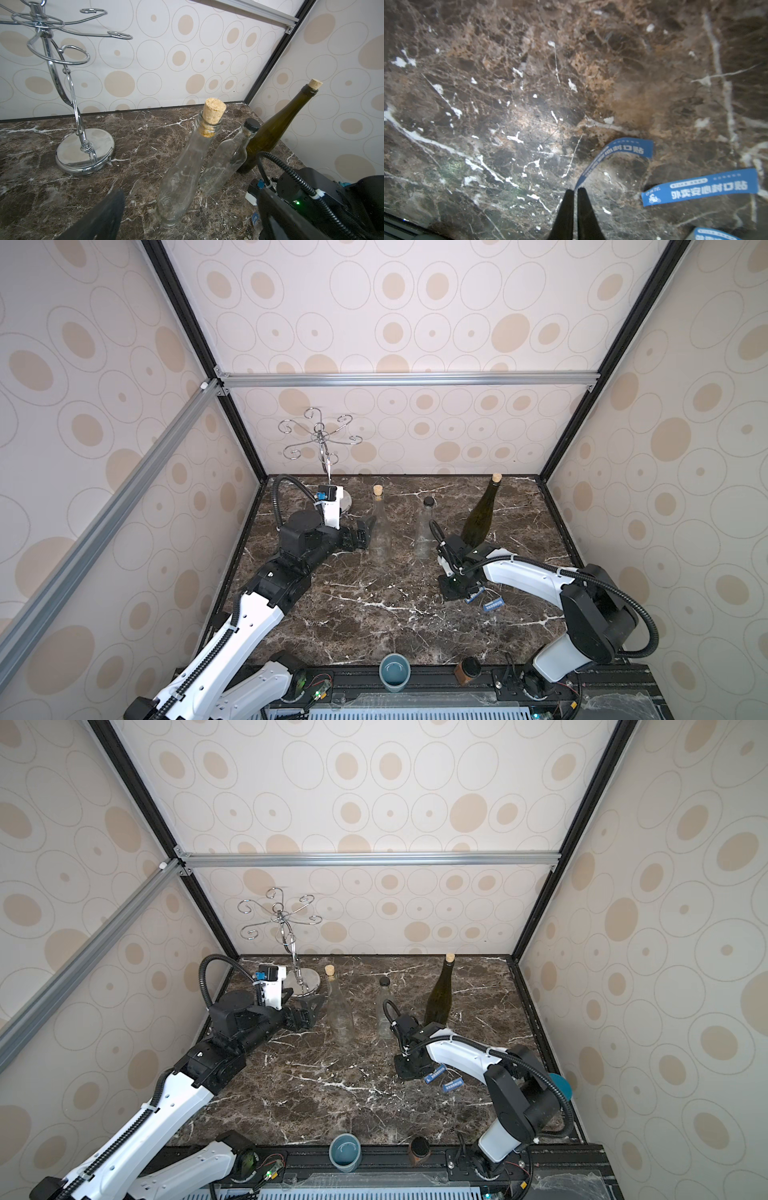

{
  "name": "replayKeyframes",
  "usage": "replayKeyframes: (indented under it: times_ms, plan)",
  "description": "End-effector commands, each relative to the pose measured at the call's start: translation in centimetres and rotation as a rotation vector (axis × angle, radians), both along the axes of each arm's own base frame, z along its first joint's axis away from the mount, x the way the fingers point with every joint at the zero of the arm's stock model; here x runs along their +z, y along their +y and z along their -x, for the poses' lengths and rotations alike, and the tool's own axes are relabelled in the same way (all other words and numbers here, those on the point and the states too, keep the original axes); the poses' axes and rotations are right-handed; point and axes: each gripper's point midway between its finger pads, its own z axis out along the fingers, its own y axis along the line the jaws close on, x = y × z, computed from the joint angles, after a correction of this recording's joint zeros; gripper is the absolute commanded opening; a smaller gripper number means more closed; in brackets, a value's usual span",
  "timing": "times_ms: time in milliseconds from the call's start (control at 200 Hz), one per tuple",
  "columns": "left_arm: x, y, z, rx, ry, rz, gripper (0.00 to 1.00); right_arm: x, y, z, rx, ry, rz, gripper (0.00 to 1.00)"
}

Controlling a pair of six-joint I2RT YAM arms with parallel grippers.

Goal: Remove the label from the bottle
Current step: Place the label at the center of the board.

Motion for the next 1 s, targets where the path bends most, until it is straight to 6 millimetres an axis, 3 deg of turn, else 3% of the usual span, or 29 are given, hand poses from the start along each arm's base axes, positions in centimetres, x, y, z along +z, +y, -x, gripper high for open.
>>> replayKeyframes:
  times_ms: [0,705,995]
  plan:
    - [1.8,0.2,0.0,0.007,-0.037,0.024,1.00,-0.8,0.1,0.0,0.000,0.010,0.000,0.09]
    - [1.8,0.1,0.0,0.000,-0.034,0.025,1.00,-3.4,-0.1,0.4,-0.006,0.043,0.014,0.07]
    - [1.9,0.1,-0.1,0.002,-0.036,0.020,1.00,-2.1,-0.1,0.0,-0.004,0.017,0.017,0.13]
